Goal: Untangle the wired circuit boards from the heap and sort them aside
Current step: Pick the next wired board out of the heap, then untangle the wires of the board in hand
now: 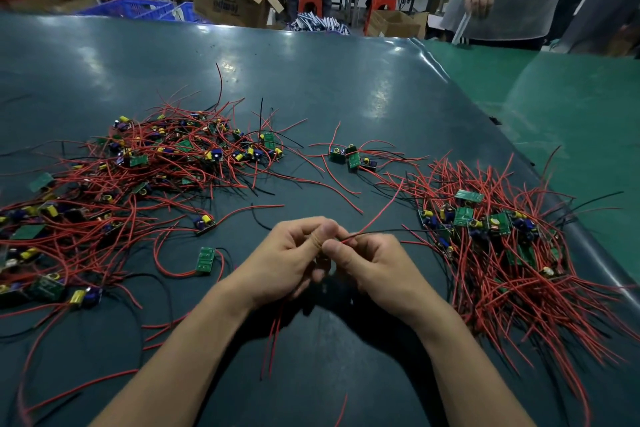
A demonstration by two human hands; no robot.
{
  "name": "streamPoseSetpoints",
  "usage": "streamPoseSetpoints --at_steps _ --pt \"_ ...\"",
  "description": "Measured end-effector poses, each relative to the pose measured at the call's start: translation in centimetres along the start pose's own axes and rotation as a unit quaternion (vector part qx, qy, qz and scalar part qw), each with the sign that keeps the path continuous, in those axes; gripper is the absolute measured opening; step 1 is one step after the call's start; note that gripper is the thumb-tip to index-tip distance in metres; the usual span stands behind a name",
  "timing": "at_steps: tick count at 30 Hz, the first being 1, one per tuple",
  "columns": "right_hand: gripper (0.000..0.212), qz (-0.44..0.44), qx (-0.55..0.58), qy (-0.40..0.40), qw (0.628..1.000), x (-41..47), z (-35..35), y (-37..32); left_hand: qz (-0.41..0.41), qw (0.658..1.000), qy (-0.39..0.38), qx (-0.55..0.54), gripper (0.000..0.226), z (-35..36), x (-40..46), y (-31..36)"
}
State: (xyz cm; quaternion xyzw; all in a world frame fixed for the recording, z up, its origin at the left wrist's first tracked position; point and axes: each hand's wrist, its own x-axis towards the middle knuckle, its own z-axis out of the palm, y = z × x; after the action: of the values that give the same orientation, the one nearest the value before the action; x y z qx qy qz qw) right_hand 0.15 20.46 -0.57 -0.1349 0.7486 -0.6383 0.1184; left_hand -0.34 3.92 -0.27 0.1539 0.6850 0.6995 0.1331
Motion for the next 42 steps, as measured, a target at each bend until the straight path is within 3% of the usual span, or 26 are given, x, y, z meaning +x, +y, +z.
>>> streamPoseSetpoints --at_steps 9,15,19,23,25,28,30,34,36,38,42 --pt "0.025 0.07 0.056 -0.03 0.996 -0.3 -0.4 -1.1 0.102 0.991 0.044 0.079 0.032 0.5 0.1 -0.1" --pt "0.018 0.016 0.133 0.157 0.979 0.0 -0.2 -1.2 0.07 0.994 0.07 0.043 0.027 -2.4 0.2 0.7" --pt "0.023 -0.071 0.133 0.296 0.943 0.1 -0.5 -1.4 0.084 0.979 0.162 0.086 0.016 -4.4 -0.1 0.9" --pt "0.016 -0.165 0.162 0.495 0.838 0.0 -2.1 -2.0 0.097 0.923 0.28 0.246 0.01 -5.5 -0.3 0.3" --pt "0.018 -0.144 0.245 0.529 0.8 0.0 -3.0 -2.1 0.083 0.882 0.314 0.342 0.007 -5.7 -0.4 0.1" --pt "0.027 -0.036 0.327 0.488 0.808 0.4 -3.0 -1.7 0.014 0.808 0.348 0.475 0.012 -5.7 -0.7 0.3" --pt "0.03 -0.011 0.324 0.462 0.825 0.6 -2.6 -1.4 -0.052 0.764 0.361 0.532 0.021 -6.2 -0.8 0.4" --pt "0.031 -0.017 0.277 0.426 0.861 0.9 -2.0 -1.2 -0.16 0.726 0.354 0.567 0.043 -7.3 -1.5 0.9" --pt "0.03 -0.011 0.268 0.409 0.872 1.0 -1.7 -1.0 -0.203 0.726 0.296 0.586 0.046 -7.4 -1.8 1.3" --pt "0.03 0.001 0.267 0.399 0.877 1.1 -1.6 -0.8 -0.214 0.747 0.242 0.58 0.036 -7.3 -2.0 1.6" --pt "0.029 0.014 0.26 0.393 0.882 1.1 -1.6 -0.7 -0.144 0.831 0.168 0.51 0.026 -7.0 -1.7 1.7"
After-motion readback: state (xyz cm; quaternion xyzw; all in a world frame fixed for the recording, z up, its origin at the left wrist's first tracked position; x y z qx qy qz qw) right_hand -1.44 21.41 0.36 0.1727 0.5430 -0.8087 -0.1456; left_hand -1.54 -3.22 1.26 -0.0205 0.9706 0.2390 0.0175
